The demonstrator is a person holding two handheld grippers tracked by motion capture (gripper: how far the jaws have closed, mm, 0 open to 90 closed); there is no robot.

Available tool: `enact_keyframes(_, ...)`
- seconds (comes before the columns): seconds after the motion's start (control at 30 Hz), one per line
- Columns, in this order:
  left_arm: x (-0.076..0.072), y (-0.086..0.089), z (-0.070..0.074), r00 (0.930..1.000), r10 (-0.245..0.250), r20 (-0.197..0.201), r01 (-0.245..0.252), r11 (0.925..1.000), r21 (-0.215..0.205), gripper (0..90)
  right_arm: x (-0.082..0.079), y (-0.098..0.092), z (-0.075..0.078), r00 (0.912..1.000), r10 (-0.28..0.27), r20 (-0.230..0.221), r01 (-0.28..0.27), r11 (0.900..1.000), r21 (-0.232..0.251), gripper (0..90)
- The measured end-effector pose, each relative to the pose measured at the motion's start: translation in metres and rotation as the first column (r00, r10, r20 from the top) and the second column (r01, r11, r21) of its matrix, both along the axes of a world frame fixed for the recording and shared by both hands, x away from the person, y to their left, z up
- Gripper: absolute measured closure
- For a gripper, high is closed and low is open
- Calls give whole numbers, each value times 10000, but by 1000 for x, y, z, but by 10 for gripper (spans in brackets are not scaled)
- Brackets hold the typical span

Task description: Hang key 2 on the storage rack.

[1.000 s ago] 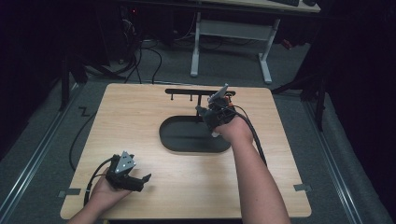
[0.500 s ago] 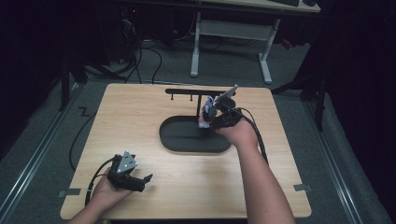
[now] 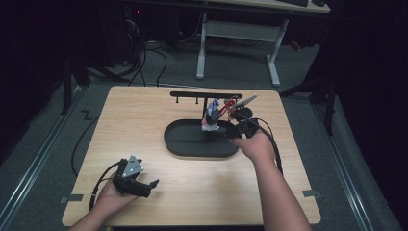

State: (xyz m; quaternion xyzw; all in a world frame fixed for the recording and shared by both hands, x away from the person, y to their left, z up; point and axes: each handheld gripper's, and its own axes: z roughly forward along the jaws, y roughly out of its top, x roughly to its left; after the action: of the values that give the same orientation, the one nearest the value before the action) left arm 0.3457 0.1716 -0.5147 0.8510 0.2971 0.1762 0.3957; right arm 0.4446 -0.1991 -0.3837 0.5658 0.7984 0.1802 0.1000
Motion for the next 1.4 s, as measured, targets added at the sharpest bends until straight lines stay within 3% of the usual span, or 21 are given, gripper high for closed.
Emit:
enact_keyframes(0.13, 1, -5, 1, 9999, -118, 72, 118, 9999, -42, 32, -9, -6, 1, 9994, -23, 338, 26, 10000, -87, 329)
enact_keyframes(0.27, 3, -10, 0, 9996, -284, 6, 284, 9996, 58, 32, -20, -15, -2, 9969, -132, 780, 121, 9998, 158, 329)
enact_keyframes(0.53, 4, -10, 1, 9997, -242, 7, 242, 9997, -57, 33, -46, -37, -29, 9877, -172, 1556, 75, 9980, 626, 339)
enact_keyframes(0.63, 4, -10, 0, 9999, -166, -12, 166, 9999, -35, 33, -54, -44, -40, 9870, -172, 1600, 56, 9973, 727, 333)
enact_keyframes(0.93, 1, -5, -2, 9999, 121, 43, -121, 9998, 180, 34, -81, -71, -73, 9559, -417, 2906, -62, 9868, 1619, 296)
enact_keyframes(0.97, 1, -4, -2, 9999, 160, 52, -161, 9997, 191, 34, -85, -72, -78, 9491, -445, 3118, -115, 9844, 1756, 289)
enact_keyframes(1.1, 1, 2, -3, 9989, 477, 41, -478, 9988, 129, 43, -105, -78, -99, 9353, -662, 3477, -113, 9762, 2164, 257)
enact_keyframes(1.17, 2, 5, -4, 9979, 647, -53, -647, 9979, -3, 49, -122, -82, -107, 9133, -764, 4000, -122, 9766, 2145, 236)
enact_keyframes(1.23, 2, 5, -4, 9967, 810, -65, -810, 9967, -92, 54, -143, -88, -115, 8844, -935, 4572, -116, 9750, 2218, 207)
enact_keyframes(1.3, 2, 4, -4, 9962, 867, -96, -868, 9961, -125, 56, -171, -96, -126, 8352, -1222, 5362, -24, 9742, 2257, 228)
enact_keyframes(1.37, 2, 3, -5, 9957, 927, -9, -927, 9956, -105, 58, -178, -102, -121, 8503, -911, 5184, -278, 9757, 2172, 188)
enact_keyframes(1.4, 2, 2, -6, 9955, 952, -38, -952, 9954, -64, 58, -182, -105, -120, 8317, -1002, 5461, -173, 9784, 2059, 201)
